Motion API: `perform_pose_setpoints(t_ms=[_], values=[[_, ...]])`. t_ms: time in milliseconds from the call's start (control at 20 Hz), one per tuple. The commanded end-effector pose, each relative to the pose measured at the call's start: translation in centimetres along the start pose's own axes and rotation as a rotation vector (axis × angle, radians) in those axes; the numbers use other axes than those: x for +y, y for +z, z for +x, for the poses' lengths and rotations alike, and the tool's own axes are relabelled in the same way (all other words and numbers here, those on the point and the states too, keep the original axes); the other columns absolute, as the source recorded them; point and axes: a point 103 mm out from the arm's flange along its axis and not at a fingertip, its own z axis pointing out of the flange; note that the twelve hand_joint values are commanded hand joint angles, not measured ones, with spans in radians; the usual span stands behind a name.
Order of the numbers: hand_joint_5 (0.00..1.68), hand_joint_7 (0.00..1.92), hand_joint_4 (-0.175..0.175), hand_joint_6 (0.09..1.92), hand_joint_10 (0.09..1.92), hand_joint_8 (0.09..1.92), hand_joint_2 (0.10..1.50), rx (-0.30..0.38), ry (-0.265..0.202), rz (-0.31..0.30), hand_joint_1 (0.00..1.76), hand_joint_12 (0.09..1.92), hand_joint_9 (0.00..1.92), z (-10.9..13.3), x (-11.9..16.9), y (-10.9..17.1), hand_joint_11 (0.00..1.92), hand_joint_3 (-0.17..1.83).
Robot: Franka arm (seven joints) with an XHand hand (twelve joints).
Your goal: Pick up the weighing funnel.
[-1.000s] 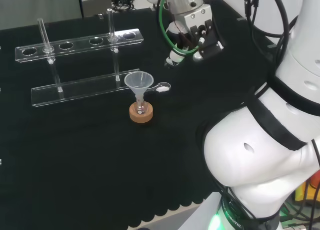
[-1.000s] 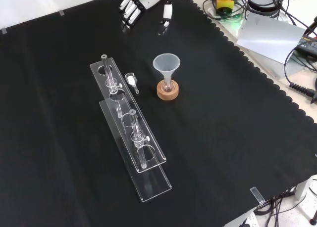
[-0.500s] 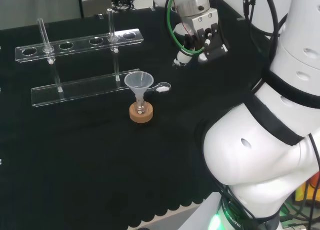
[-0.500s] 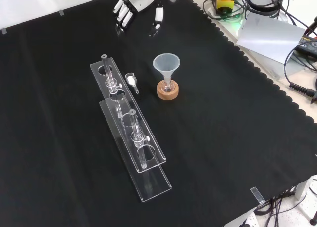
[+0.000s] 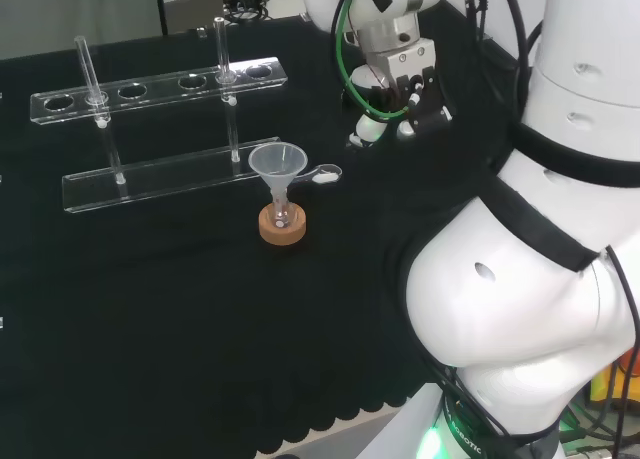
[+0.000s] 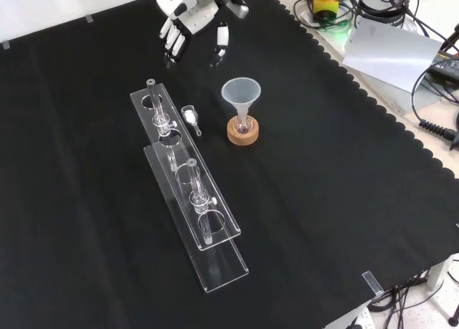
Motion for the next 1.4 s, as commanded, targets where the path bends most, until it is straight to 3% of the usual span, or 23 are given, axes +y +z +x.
perform_pose_setpoints(t_ms=[50,650,1400], values=[[0.57,0.41,-0.056,0.09,0.57,0.7,0.63,0.029,-0.032,-0.018,0.86,1.34,0.69,0.1,2.8,1.4,0.43,0.63],[0.6,0.42,-0.057,0.09,0.57,0.7,0.63,0.079,-0.059,0.006,0.87,1.34,0.7,1.2,5.4,4.8,0.43,0.64],[0.64,0.37,-0.056,0.12,0.56,0.7,0.62,0.076,-0.07,0.025,0.9,1.34,0.67,2.5,7.5,7.2,0.41,0.66]])
